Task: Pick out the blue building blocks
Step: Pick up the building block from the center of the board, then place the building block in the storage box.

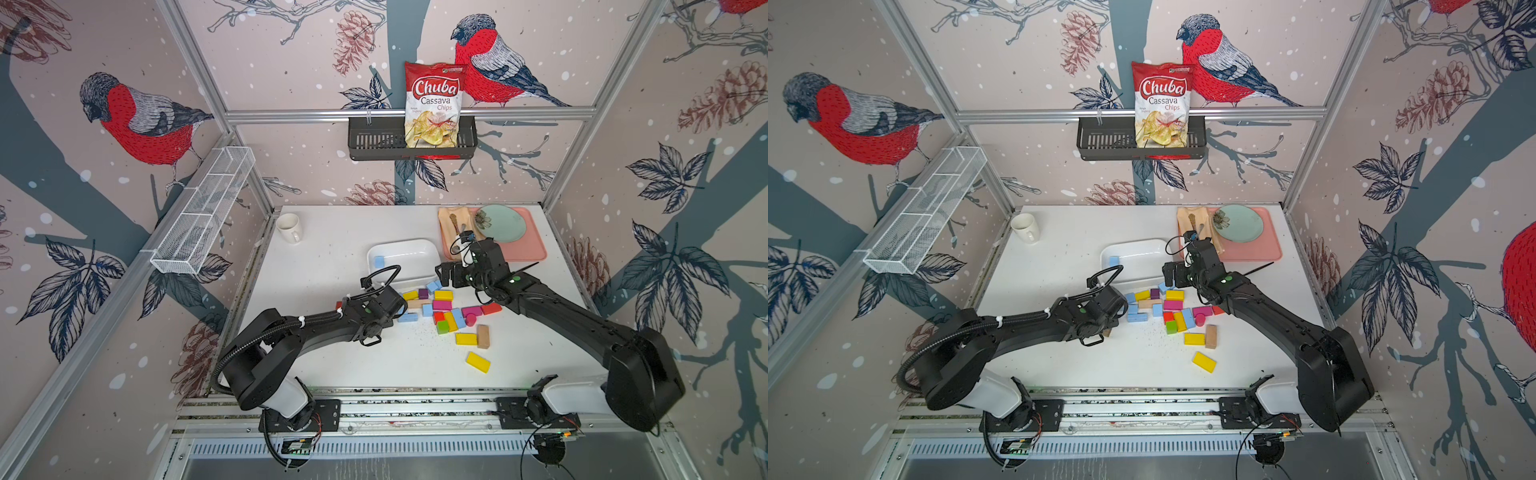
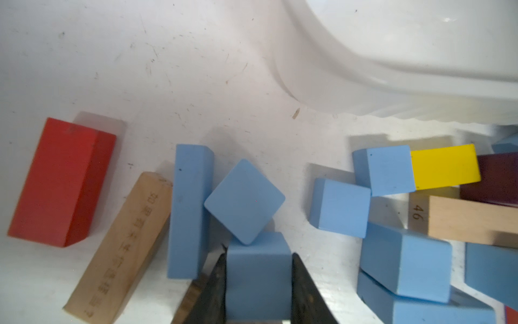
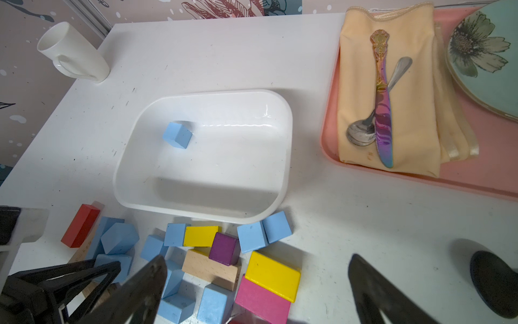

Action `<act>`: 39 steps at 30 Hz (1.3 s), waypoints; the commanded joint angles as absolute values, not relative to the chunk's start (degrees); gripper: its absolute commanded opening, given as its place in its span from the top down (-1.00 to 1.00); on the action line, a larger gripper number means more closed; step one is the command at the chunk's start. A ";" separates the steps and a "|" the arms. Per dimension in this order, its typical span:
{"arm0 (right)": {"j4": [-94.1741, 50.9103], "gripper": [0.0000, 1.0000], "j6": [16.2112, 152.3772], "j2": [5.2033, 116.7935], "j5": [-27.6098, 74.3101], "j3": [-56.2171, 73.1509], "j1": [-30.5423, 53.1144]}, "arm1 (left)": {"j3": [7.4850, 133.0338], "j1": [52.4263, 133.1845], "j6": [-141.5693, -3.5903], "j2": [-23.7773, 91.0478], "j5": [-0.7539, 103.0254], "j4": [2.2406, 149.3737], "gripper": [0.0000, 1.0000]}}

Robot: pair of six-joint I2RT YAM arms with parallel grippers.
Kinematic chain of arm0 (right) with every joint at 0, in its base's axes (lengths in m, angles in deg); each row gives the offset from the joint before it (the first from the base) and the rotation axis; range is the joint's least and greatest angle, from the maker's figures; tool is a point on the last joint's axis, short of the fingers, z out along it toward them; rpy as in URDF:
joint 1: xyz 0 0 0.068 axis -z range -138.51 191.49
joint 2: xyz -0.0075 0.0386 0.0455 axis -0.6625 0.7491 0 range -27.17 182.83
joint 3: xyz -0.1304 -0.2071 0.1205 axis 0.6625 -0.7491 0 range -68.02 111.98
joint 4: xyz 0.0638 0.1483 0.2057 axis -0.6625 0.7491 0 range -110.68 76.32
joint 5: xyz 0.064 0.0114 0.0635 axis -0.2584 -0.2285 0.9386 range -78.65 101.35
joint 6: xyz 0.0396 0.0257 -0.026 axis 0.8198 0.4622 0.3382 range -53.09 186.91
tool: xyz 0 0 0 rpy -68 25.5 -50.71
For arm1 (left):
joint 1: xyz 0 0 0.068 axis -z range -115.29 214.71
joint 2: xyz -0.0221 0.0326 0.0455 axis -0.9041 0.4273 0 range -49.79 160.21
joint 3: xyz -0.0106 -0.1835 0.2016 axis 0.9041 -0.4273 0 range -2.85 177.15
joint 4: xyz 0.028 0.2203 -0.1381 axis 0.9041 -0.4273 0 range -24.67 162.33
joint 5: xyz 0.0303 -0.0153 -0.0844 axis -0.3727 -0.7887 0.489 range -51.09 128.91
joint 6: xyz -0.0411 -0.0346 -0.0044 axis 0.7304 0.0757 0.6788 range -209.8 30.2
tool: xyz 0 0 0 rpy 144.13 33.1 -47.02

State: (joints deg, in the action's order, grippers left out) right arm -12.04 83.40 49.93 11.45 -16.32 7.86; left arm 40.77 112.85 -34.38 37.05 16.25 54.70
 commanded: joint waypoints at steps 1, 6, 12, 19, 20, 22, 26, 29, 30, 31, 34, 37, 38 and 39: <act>-13.10 -1.00 83.97 49.22 11.42 -16.62 8.00 | 41.69 112.88 -34.60 34.87 13.03 52.62 0.86; -13.27 -1.00 83.87 48.20 11.22 -16.93 8.09 | 43.63 112.90 -36.23 28.28 8.93 49.29 0.89; -13.75 -1.00 83.79 47.28 11.00 -17.37 8.44 | 48.12 112.87 -41.81 22.02 1.66 48.97 0.89; -13.78 -1.00 84.49 46.86 11.35 -17.67 8.44 | 54.02 109.33 -49.15 26.30 3.30 57.18 0.88; -13.59 -1.00 84.58 46.60 11.29 -17.68 8.44 | 56.34 108.95 -50.28 28.10 3.57 58.31 0.88; -13.31 -1.00 84.64 45.71 11.06 -18.03 8.44 | 59.08 108.27 -52.39 31.74 4.33 59.62 0.88; -12.54 -1.00 84.76 42.96 9.74 -19.28 8.53 | 65.79 106.89 -55.13 40.11 7.30 60.12 0.86; -12.11 -1.00 85.15 41.23 8.90 -20.52 8.79 | 70.19 106.29 -57.24 45.69 8.93 61.02 0.85; -12.00 -1.00 85.34 40.67 8.72 -20.88 8.88 | 71.61 106.01 -57.67 47.58 9.50 61.14 0.85; -11.98 -1.00 85.52 40.21 8.63 -21.16 8.96 | 72.93 105.73 -58.05 49.25 10.08 61.21 0.85; -11.89 -1.00 85.98 38.71 8.18 -22.44 9.14 | 76.60 104.65 -58.94 54.07 11.60 61.16 0.85; -11.65 -1.00 86.28 37.60 7.55 -23.63 9.48 | 79.07 103.50 -59.15 58.41 13.18 61.60 0.85; -11.44 -1.00 86.42 37.33 7.48 -23.81 9.58 | 79.80 103.09 -59.17 59.66 13.74 61.77 0.85; -11.28 -1.00 86.54 37.07 7.21 -24.03 9.67 | 80.63 102.75 -59.19 60.87 14.22 61.65 0.85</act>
